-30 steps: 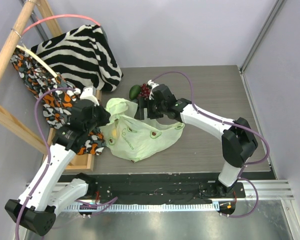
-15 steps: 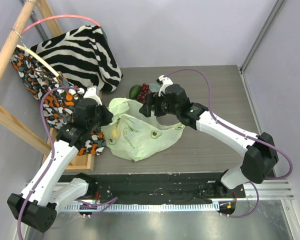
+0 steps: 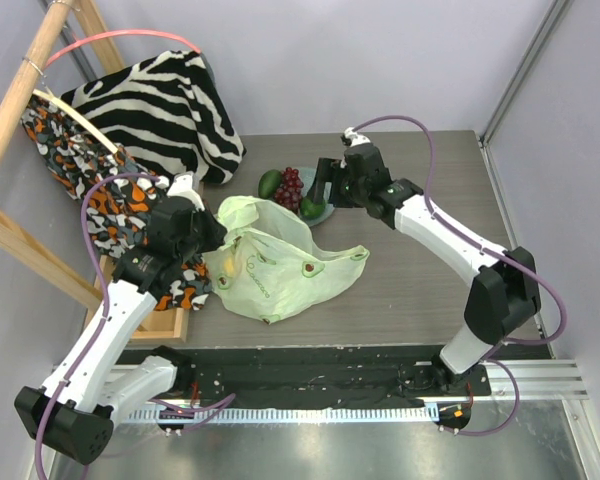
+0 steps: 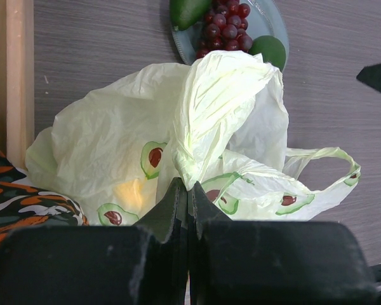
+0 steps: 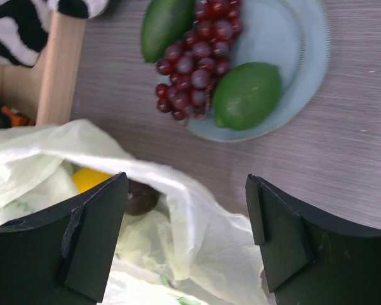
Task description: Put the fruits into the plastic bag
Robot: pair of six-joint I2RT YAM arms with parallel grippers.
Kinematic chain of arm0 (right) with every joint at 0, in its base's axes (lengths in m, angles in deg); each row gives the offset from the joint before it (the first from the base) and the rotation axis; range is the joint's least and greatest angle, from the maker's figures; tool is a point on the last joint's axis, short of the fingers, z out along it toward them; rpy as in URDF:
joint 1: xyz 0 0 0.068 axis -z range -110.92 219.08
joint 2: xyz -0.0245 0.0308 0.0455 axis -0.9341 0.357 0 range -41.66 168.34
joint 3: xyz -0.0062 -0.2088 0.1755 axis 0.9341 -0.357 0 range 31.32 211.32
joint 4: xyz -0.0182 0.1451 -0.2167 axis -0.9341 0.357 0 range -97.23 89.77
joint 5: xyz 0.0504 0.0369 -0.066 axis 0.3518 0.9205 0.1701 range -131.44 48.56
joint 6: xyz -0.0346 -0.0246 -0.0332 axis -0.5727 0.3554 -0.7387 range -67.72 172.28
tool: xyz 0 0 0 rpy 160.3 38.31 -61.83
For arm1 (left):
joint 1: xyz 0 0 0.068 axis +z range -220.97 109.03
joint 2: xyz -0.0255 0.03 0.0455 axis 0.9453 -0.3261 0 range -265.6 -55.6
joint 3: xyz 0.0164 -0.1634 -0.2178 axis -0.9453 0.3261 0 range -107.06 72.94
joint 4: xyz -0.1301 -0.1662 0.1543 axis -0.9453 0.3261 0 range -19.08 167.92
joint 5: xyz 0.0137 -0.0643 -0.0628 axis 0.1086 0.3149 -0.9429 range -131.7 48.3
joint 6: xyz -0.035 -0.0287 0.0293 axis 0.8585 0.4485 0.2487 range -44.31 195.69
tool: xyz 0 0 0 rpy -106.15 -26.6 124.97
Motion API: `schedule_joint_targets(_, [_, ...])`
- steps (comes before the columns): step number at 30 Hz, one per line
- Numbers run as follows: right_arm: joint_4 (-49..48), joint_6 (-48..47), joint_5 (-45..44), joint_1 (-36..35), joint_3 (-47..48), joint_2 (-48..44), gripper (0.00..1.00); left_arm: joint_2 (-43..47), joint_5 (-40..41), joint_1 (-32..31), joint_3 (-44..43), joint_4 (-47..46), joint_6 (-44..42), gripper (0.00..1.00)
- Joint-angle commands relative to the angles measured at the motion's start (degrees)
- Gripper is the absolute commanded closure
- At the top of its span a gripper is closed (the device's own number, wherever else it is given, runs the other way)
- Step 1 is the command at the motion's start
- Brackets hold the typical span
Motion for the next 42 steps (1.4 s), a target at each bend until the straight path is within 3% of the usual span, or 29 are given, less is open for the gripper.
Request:
schedule_joint_targets(1, [5.66,-0.30,-1.60,2.95,5.82,2.90,0.17,0.41,0.85,0.34,0.27,0.09,1.69,1.00])
schedule_joint_targets(14, [10.06,3.30,-1.95,3.75,13.56,14.51,0.17,-0.04,0.76,0.34,-0.17,0.27,0.29,1.00])
schedule_joint_targets(42, [10.76,5.06,-0.36,3.75,25.60,28.93,0.15,1.99,3.57,0.34,0.88,-0.61,-1.91,1.00])
